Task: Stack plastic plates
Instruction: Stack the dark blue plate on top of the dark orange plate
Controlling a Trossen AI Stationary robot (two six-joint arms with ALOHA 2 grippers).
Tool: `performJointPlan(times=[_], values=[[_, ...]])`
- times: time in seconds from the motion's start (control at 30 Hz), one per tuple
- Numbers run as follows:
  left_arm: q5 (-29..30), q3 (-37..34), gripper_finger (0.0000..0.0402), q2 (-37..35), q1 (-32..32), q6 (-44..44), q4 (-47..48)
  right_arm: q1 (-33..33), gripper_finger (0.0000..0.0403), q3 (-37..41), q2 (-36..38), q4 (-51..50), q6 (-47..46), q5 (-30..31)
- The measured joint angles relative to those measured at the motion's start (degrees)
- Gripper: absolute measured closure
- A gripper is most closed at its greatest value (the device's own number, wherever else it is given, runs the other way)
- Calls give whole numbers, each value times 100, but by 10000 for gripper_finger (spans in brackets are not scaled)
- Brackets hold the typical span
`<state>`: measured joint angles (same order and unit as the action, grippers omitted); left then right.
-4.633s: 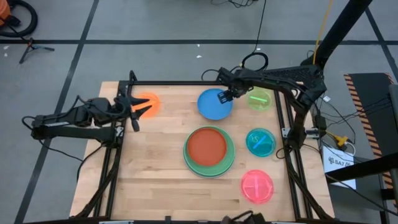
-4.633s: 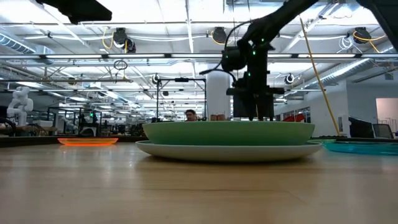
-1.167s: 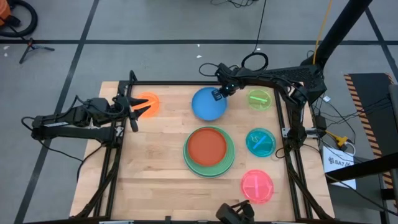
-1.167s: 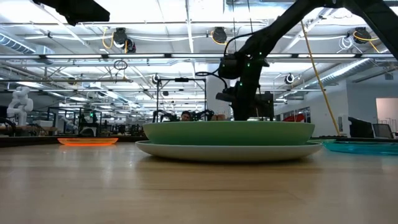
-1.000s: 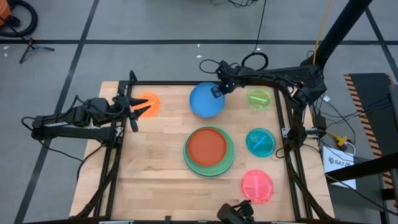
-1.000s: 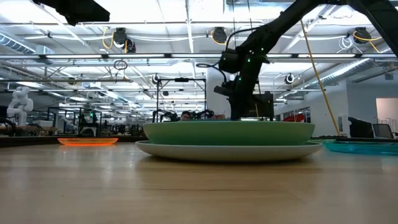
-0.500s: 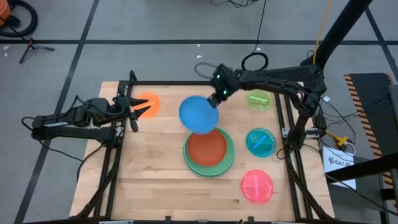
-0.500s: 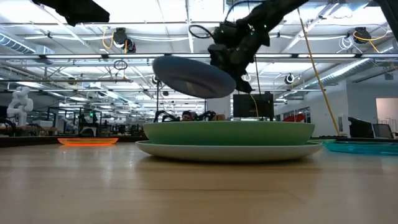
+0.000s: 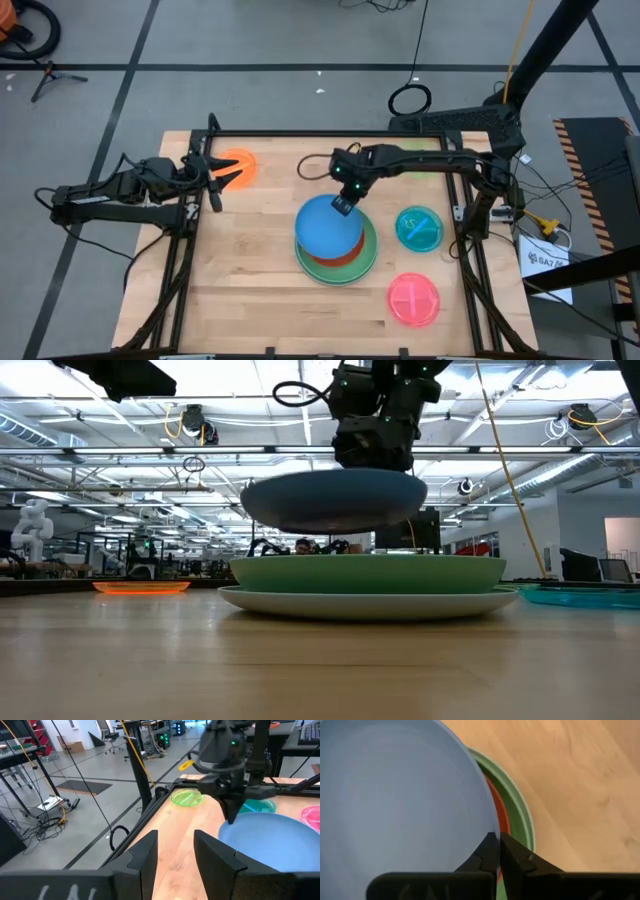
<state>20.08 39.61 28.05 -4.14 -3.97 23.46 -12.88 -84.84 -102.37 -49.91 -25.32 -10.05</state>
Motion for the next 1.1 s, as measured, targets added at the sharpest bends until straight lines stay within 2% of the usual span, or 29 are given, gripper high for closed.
performJointPlan(times=[0.27, 0.63, 1.1], values=[[0, -1, 268, -2, 0, 0, 1, 236, 402, -7, -91, -102, -145, 600], [0, 0, 268, 0, 0, -3, 27, 255, 395, -7, -279, -114, -88, 588], [0, 0, 268, 0, 0, -20, 31, 251, 324, -7, -279, -112, -250, 575]])
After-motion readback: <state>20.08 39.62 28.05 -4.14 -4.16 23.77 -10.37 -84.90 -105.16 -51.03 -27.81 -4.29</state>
